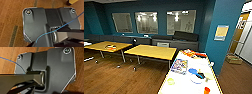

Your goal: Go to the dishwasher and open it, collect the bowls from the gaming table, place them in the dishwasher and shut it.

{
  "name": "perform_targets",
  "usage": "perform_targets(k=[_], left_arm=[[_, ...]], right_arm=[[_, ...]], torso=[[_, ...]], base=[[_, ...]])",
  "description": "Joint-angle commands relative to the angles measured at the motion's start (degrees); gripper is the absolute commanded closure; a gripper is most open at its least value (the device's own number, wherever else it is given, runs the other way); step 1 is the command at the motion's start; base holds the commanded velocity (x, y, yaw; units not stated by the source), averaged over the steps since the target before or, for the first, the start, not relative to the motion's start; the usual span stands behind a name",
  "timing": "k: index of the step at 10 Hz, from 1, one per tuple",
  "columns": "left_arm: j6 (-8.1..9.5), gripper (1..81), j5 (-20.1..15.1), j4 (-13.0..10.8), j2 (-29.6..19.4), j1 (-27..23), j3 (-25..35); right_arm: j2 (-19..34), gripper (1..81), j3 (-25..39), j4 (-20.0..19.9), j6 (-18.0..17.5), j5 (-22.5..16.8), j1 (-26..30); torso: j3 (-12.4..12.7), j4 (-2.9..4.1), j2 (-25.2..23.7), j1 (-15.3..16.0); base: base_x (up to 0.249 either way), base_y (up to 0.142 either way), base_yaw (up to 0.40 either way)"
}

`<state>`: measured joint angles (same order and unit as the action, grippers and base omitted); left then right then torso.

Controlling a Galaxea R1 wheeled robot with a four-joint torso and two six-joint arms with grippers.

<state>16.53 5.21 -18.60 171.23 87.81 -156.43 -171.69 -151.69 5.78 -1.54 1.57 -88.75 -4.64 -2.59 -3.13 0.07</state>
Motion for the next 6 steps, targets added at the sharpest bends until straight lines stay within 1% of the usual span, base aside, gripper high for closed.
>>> perform_targets(k=[1, 5, 6], left_arm=[[-0.18, 1.0, -2.6, 0.1, -0.4, -2.5, 0.0], [-0.18, 1.0, -2.6, -0.1, -0.3, -2.5, 0.0], [-0.18, 1.0, -2.6, 0.0, -0.4, -2.5, 0.0]], right_arm=[[0.2, 1.0, -0.1, -0.3, -0.1, -2.9, 2.6], [0.2, 1.0, -0.1, -0.2, 0.0, -2.9, 2.6], [0.2, 1.0, -0.1, -0.2, 0.0, -2.9, 2.6]], torso=[[0.0, 0.00, 0.0, 0.0], [0.0, 0.00, 0.0, 0.0], [0.0, 0.00, 0.0, 0.0]], base=[[0.000, 0.000, -0.361], [0.000, 0.000, -0.361], [0.000, 0.000, -0.285]])
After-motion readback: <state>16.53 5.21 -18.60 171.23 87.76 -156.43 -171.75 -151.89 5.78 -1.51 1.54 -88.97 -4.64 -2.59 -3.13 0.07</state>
